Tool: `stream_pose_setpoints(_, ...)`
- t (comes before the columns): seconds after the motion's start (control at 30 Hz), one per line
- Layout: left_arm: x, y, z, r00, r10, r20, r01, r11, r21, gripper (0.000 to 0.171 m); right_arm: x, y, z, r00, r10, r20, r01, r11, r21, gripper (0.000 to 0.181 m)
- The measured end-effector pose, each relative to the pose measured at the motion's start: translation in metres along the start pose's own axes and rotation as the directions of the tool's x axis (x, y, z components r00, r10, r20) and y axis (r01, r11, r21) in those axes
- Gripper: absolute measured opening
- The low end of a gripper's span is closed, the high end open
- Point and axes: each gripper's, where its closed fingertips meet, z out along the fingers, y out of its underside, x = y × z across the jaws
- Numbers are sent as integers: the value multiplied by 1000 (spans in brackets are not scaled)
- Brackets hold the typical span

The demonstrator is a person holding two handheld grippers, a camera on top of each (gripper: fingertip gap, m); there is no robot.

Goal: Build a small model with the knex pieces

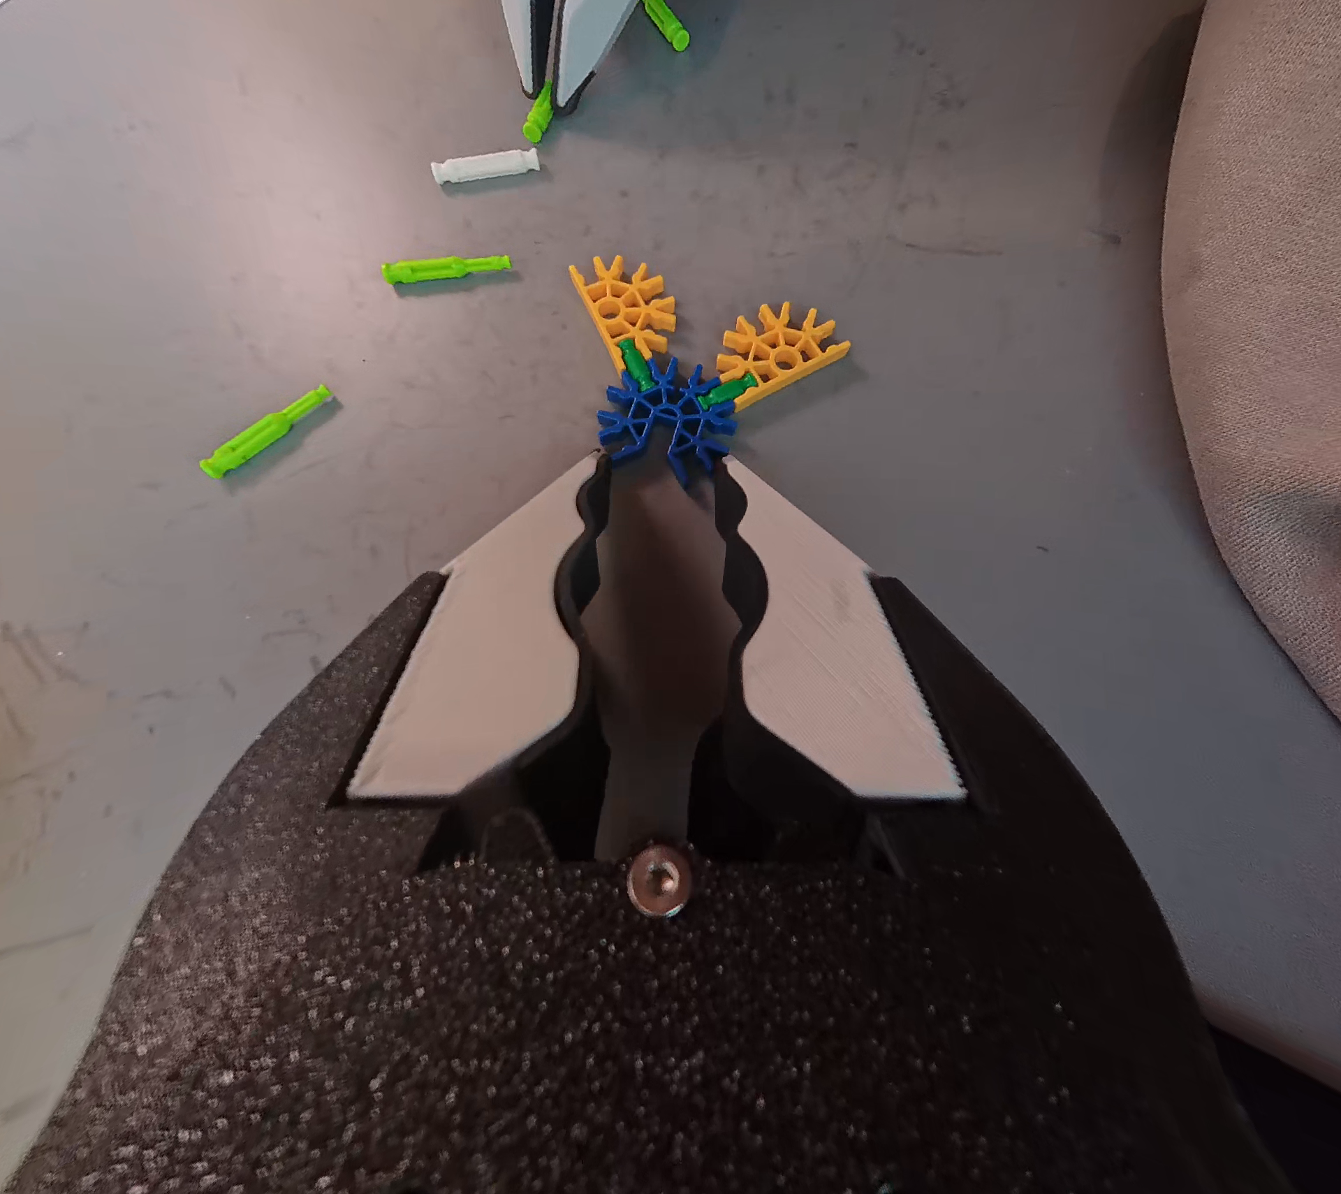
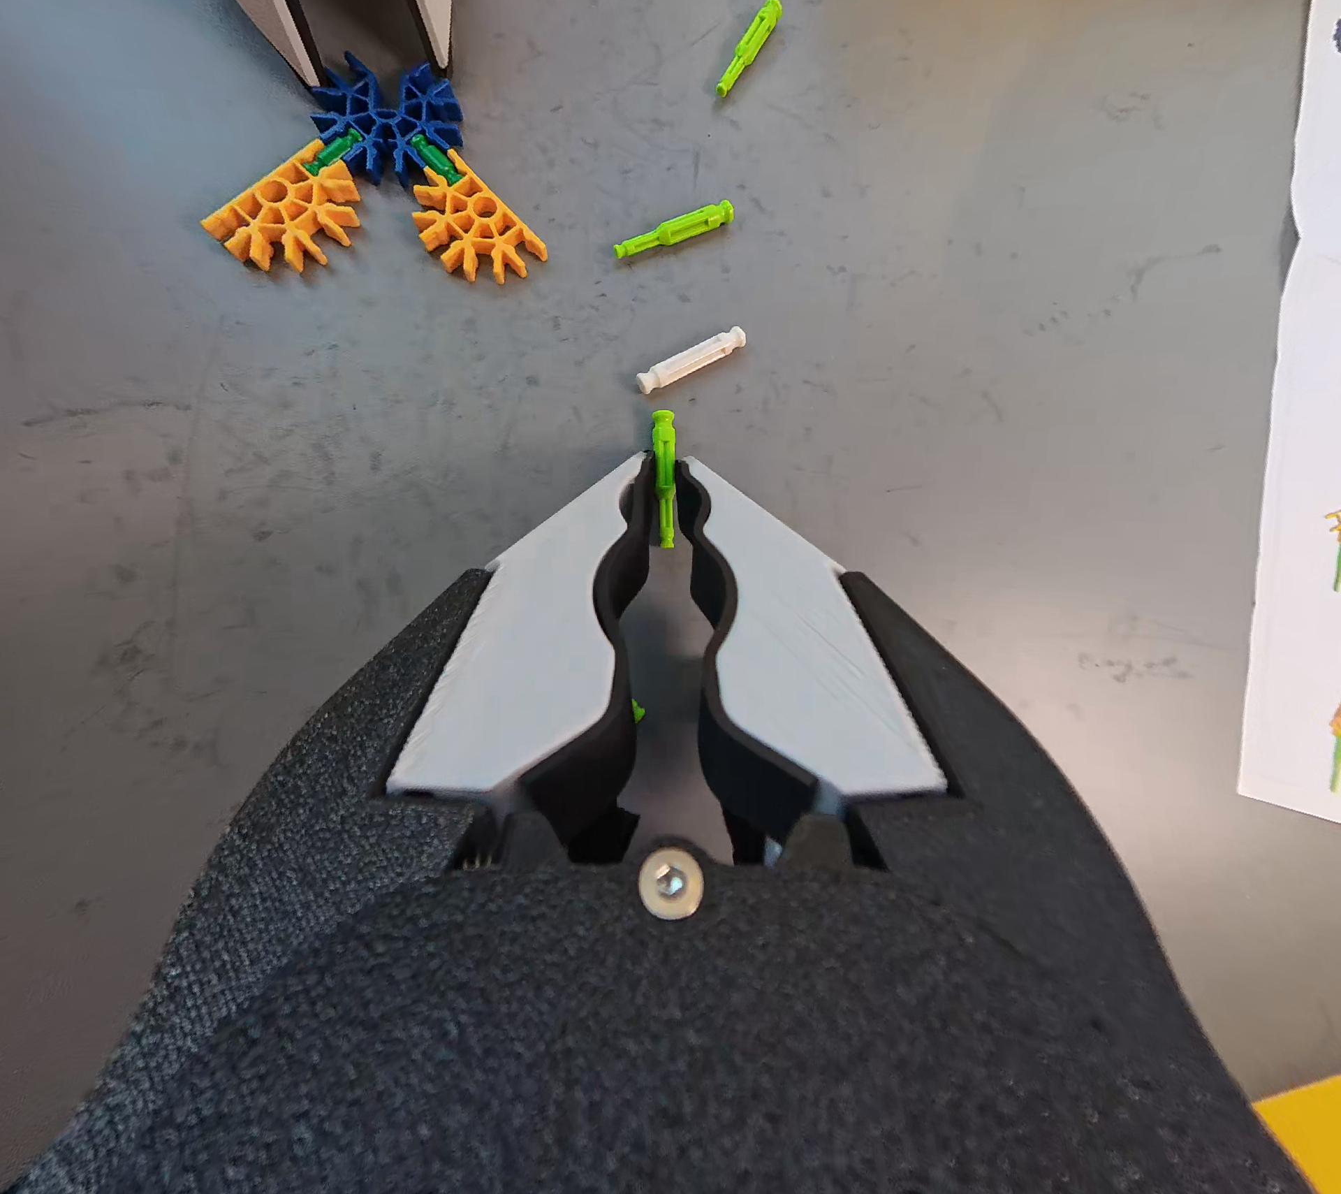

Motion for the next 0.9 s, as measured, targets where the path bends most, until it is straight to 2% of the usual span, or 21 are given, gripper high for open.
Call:
stream_pose_setpoints(0.17, -11, 2, -2, 999, -28, 39, 28, 1000, 1, 39, -1, 2, -3, 1000, -8, -2, 8, 1000, 13, 3)
stream_pose_setpoints(0.3, -21, 3, -6, 996, -46, 82, 45, 999, 10, 39, 3, 6, -6, 1000, 4, -18, -4, 1000, 11, 3)
stream_pose_setpoints(0.53, -19, -4, -10, 996, -69, 59, 65, 996, 58, 39, 5, 7, -13, 999, 13, -33, -12, 999, 32, 3)
stream_pose_setpoints(0.9, -10, -10, 2, 999, -25, 20, 24, 999, 34, 47, -29, -23, -13, 994, -82, 73, 70, 986, 154, 3)
